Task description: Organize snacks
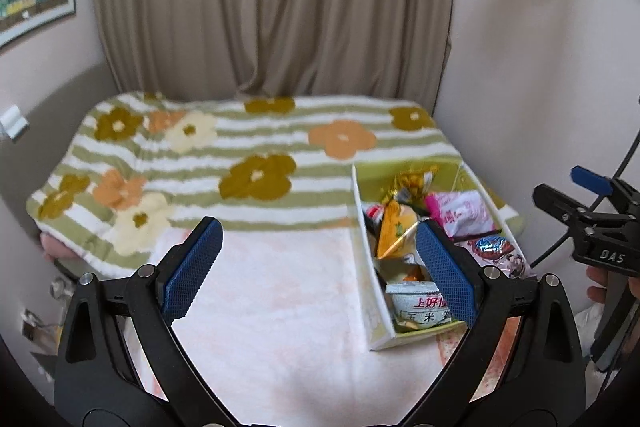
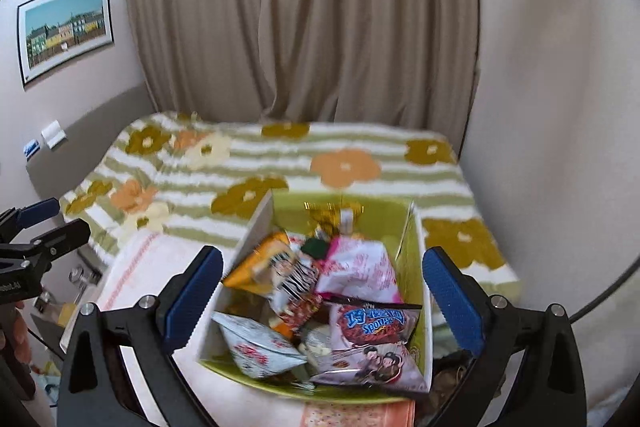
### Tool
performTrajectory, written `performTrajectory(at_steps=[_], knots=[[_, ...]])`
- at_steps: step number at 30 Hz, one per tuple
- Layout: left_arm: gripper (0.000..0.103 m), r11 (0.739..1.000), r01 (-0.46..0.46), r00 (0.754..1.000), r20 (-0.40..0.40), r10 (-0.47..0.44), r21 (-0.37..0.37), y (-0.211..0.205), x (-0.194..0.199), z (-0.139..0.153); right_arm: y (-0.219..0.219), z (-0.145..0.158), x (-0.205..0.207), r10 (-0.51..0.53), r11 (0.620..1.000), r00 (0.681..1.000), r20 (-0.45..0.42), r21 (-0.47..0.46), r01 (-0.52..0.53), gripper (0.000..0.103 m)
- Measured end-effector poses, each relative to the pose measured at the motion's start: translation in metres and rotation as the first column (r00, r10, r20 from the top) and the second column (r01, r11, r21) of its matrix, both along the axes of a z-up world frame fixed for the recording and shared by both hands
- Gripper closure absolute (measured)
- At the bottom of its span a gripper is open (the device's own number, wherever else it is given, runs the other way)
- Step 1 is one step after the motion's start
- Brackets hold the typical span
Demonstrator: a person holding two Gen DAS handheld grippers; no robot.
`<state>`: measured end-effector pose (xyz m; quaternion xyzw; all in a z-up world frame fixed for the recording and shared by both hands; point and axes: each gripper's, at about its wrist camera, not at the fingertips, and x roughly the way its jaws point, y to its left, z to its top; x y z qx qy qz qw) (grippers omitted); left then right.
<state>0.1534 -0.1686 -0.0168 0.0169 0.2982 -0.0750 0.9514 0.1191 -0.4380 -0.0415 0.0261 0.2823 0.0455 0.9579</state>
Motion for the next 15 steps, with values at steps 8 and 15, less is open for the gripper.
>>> performTrajectory(at_steps=[8, 15], knots=[[0.0, 0.999, -0.015, 0.992, 0.121, 0.02, -0.043, 0.057, -0.077, 0.028, 0.053, 0.037, -0.079, -0.06, 0.998, 0.993, 0.105, -0.017, 0.063, 0.001], [0.0, 1.0, -0.021, 0.987, 0.157, 0.021, 0.001, 0.086, -0.131, 0.024, 0.08, 0.03, -0.127, -0.119, 0.993, 0.988, 0.095, -0.005, 0.12, 0.001]])
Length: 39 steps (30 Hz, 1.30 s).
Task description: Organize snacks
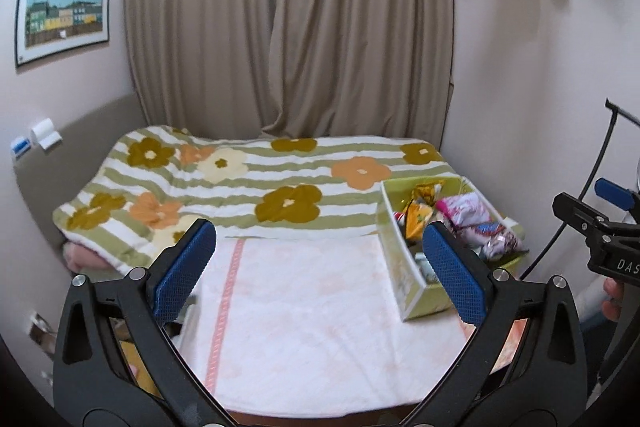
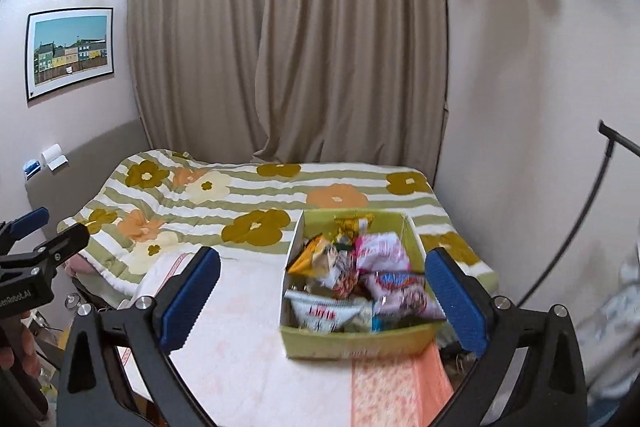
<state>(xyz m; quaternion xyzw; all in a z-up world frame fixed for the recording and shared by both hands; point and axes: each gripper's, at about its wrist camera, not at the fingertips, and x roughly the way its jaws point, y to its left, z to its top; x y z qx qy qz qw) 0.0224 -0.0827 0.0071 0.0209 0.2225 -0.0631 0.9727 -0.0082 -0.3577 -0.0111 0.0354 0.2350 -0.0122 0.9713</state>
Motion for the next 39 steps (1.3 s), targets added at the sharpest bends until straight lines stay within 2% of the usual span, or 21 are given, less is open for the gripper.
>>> performTrajectory(at_steps=[6, 13, 39], knots=[[0.0, 1.0, 0.012, 1.0, 0.007, -0.012, 0.014, 0.014, -0.029, -0.007, 0.016, -0.008, -0.023, -0.022, 1.0, 1.0, -0.01, 0.018, 0.022, 0.001], [0.0, 1.0, 0.018, 1.0, 0.019, -0.018, -0.007, 0.027, -0.04, -0.006, 0.026, -0.008, -0.037, -0.029, 0.999, 1.0, 0.004, 0.013, 0.029, 0.001], [0.0, 0.999, 0.035, 0.999, 0.04, -0.035, 0.009, 0.026, -0.032, 0.0, 0.024, -0.005, -0.025, -0.056, 0.998, 0.998, 0.016, 0.022, 0.056, 0.001]])
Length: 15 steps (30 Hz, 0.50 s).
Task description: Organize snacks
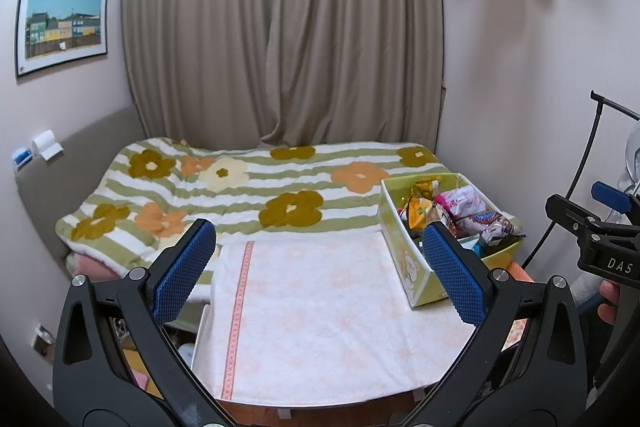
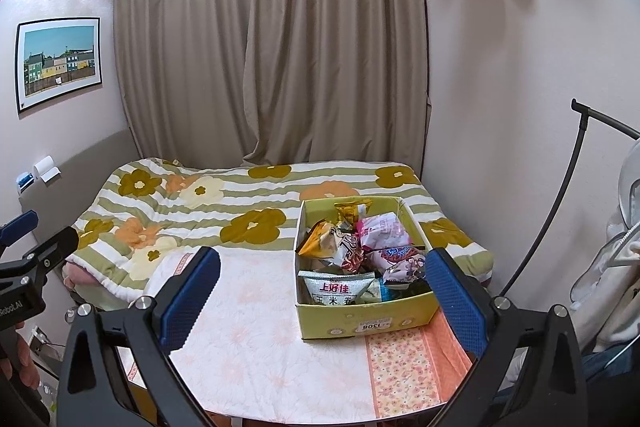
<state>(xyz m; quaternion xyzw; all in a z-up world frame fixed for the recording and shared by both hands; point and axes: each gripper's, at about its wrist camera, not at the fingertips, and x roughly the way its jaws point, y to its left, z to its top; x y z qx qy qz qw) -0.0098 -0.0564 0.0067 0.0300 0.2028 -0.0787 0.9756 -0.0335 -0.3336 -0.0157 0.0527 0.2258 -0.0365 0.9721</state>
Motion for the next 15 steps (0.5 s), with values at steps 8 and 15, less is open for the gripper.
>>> performTrajectory(at_steps=[8, 15], knots=[[0.0, 1.0, -0.001, 1.0, -0.002, 0.001, 0.0, -0.0002, 0.0012, -0.001, 0.0, -0.0002, 0.0001, 0.0, 1.0, 1.0, -0.001, -0.001, 0.0, 0.001], [0.0, 1.0, -0.003, 1.0, -0.007, 0.003, -0.001, -0.0028, 0.0032, -0.0039, 0.0005, 0.0003, -0.0001, 0.0, 1.0, 1.0, 0.0, 0.0, 0.0, 0.001]])
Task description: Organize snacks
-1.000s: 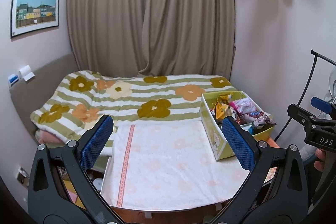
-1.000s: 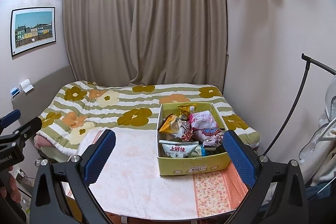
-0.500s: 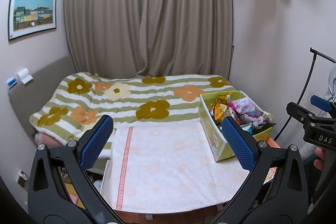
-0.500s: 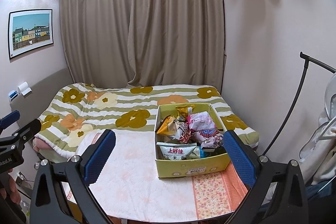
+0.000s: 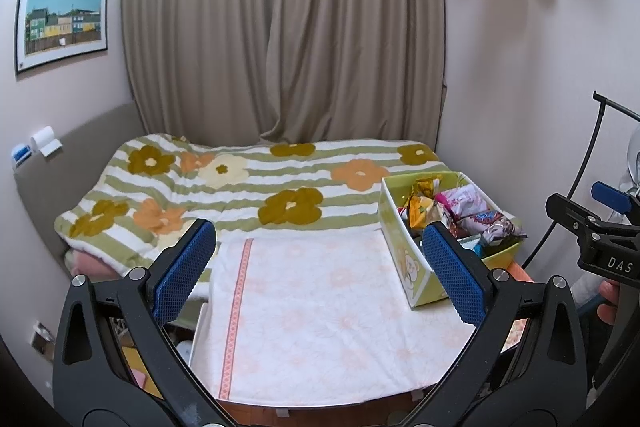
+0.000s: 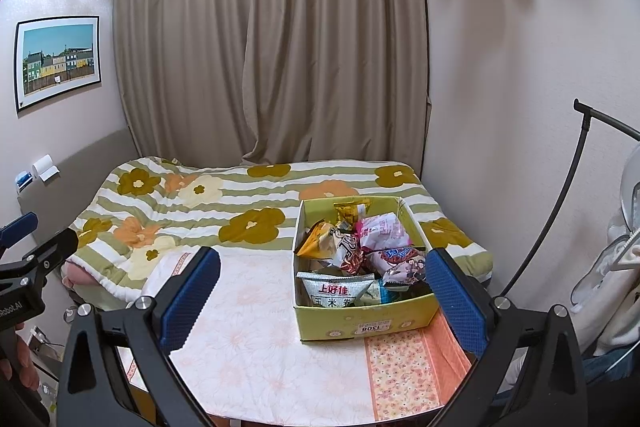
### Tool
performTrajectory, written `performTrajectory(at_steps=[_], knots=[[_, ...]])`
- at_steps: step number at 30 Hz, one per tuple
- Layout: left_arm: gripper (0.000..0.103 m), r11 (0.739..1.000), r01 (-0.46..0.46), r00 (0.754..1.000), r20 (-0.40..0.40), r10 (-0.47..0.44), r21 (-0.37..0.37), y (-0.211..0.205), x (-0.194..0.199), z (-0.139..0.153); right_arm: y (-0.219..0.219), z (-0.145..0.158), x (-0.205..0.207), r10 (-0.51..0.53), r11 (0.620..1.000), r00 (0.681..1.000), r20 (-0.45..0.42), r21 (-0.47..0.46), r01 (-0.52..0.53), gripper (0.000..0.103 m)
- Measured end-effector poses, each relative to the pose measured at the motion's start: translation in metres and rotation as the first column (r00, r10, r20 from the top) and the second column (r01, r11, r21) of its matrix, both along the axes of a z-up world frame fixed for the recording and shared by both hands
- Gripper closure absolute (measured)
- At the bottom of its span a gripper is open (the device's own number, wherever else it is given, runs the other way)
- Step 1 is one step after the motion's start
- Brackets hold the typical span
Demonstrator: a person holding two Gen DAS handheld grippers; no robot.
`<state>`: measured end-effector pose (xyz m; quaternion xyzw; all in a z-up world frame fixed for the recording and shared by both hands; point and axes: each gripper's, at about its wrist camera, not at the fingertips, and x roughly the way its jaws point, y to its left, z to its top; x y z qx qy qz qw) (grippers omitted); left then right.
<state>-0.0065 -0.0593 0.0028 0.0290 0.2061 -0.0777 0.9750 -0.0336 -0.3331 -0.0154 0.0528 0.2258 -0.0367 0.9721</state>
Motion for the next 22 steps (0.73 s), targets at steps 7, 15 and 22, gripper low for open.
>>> performTrajectory(at_steps=[7, 15, 22], knots=[[0.0, 1.0, -0.002, 1.0, 0.003, 0.002, 0.003, -0.0006, 0.0, 0.0001, -0.0011, 0.0002, 0.001, 0.0, 1.0, 1.0, 0.0, 0.0, 0.0, 0.001], [0.0, 1.0, -0.031, 0.998, 0.052, 0.031, -0.003, 0.0046, -0.0055, 0.0014, -0.002, -0.0012, 0.0036, -0.006, 1.0, 1.0, 0.001, 0.001, 0.006, 0.001], [0.0, 1.0, -0.01, 0.998, 0.057, 0.011, -0.016, 0.009, -0.0045, 0.001, 0.0015, -0.0032, 0.007, -0.008, 1.0, 1.0, -0.019, 0.003, 0.008, 0.001]])
